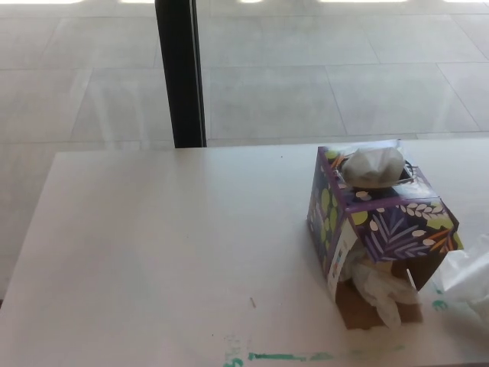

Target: The robot uses its right hand to pull out a tissue from the tissue box kept in the middle of the desk and put it on the right side

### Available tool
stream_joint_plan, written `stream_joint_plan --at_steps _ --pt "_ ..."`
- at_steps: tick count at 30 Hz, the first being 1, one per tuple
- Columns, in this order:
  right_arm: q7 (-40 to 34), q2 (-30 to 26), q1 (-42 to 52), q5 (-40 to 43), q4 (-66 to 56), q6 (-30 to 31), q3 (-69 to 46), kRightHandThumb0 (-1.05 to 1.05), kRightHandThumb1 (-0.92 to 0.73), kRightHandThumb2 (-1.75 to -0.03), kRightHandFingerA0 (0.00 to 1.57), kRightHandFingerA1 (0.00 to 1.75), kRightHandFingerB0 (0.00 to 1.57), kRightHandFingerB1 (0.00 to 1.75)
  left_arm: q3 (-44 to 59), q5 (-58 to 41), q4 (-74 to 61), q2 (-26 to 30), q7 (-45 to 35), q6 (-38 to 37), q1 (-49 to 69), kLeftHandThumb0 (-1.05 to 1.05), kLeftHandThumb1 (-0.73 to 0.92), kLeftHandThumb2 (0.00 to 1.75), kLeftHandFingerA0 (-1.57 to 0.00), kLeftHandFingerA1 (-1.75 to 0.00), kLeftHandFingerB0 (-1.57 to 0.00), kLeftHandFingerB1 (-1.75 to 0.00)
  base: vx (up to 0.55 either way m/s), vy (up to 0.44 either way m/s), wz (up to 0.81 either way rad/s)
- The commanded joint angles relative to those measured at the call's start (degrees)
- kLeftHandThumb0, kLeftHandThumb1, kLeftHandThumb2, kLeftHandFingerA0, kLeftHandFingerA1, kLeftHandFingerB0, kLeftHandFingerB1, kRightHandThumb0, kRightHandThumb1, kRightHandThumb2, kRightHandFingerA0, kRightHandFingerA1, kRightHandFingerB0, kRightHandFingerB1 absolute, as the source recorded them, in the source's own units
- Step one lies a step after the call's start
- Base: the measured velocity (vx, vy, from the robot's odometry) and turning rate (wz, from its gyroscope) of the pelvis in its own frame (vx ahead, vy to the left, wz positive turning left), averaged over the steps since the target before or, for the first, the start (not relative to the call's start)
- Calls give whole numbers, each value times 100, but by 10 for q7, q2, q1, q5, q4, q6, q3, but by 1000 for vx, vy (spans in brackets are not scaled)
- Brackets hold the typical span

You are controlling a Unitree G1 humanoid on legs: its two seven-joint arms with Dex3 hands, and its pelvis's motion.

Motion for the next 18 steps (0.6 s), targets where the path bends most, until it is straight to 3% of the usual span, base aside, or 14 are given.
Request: stream_joint_plan --at_steps 1,2,3,5,6,8,9,10,14,15,16,18 --pt "147 -68 -49 68 -30 34 -85 -80 -46 -55 0 0 0 0 8 -10 -2 14 9 -3 7 -92 81 93 -63 -57 -48 -48 0 0 0" --pt "149 -69 -49 67 -30 33 -88 -80 -46 -55 0 0 0 0 8 -10 -3 14 9 -3 7 -92 81 93 -63 -57 -48 -48 0 0 0" --pt "148 -73 -48 67 -36 35 -99 -80 -46 -55 0 0 0 0 8 -8 -4 14 12 -2 7 -85 92 78 -66 -53 -49 -43 0 0 0" --pt "159 -94 -48 71 -55 39 -128 -80 -48 -55 0 0 0 0 8 -9 -2 16 10 -4 6 -89 92 77 -66 -53 -52 -43 0 0 0" --pt "169 -107 -48 82 -67 42 -147 -79 -41 -69 0 0 0 0 8 -8 -1 17 10 -7 7 -90 92 77 -66 -54 -53 -43 0 0 0" --pt "201 -121 -48 135 -84 60 -207 -73 -37 -67 0 0 0 0 7 -7 0 18 12 -4 4 -93 92 79 -66 -56 -54 -46 0 0 0" --pt "196 -122 -39 146 -91 60 -232 -74 -35 -67 0 0 0 0 8 -8 1 18 11 -3 4 -83 76 116 -62 -64 -48 -55 0 0 0" --pt "190 -126 -25 161 -101 55 -264 -73 -37 -67 0 0 0 0 10 -10 2 17 11 -2 2 -90 92 76 -69 -56 -50 -43 0 0 0" --pt "190 -133 62 186 -145 35 -397 -72 -40 -69 0 0 0 4 9 -8 4 18 11 -9 1 -89 92 77 -66 -54 -52 -43 0 0 0" --pt "177 -121 92 187 -153 23 -437 -70 -43 -69 0 0 0 6 8 -8 1 16 11 -9 2 -90 92 76 -66 -54 -52 -43 0 0 0" --pt "151 -89 144 181 -173 15 -505 -85 -49 -79 0 6 10 0 8 -8 1 16 10 -10 2 -95 92 81 -67 -56 -51 -45 0 0 0" --pt "123 -44 198 190 -178 0 -579 -81 -47 -83 0 21 4 15 7 -7 3 16 10 -10 0 -87 92 80 -66 -55 -50 -44 0 0 0"
